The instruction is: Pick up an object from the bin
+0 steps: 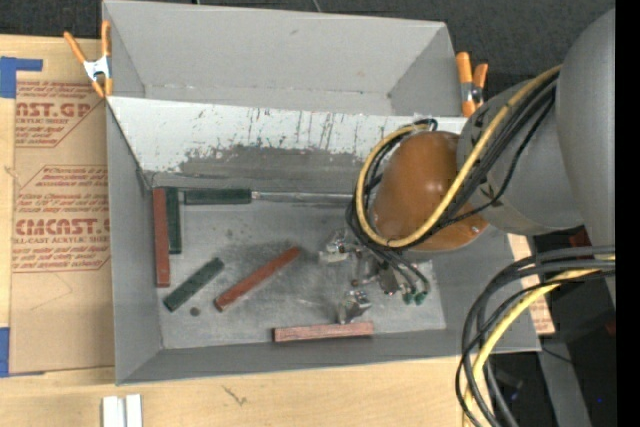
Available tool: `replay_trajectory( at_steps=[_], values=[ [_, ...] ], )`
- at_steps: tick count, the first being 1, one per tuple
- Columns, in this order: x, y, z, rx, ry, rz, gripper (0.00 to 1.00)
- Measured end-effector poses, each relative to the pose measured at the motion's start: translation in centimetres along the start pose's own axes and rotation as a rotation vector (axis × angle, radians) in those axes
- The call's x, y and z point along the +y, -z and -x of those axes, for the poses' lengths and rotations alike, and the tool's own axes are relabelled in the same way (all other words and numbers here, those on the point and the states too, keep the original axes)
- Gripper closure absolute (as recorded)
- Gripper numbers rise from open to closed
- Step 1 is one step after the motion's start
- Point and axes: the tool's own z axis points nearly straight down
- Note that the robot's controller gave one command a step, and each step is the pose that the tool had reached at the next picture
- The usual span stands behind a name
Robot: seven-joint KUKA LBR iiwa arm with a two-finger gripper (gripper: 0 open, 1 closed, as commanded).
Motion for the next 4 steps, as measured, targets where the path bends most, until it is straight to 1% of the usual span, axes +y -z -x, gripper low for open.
replay_trajectory(
  at_steps=[1,2,3,4],
  values=[
    [0.0,0.0,0.0,0.001,0.001,0.0,0.0],
    [10.4,0.1,7.4,0.038,0.042,0.007,1.0],
    [10.3,0.0,7.3,0.041,0.041,0.005,0.0],
    [10.3,0.0,7.3,0.041,0.041,0.005,0.0]
  ],
)
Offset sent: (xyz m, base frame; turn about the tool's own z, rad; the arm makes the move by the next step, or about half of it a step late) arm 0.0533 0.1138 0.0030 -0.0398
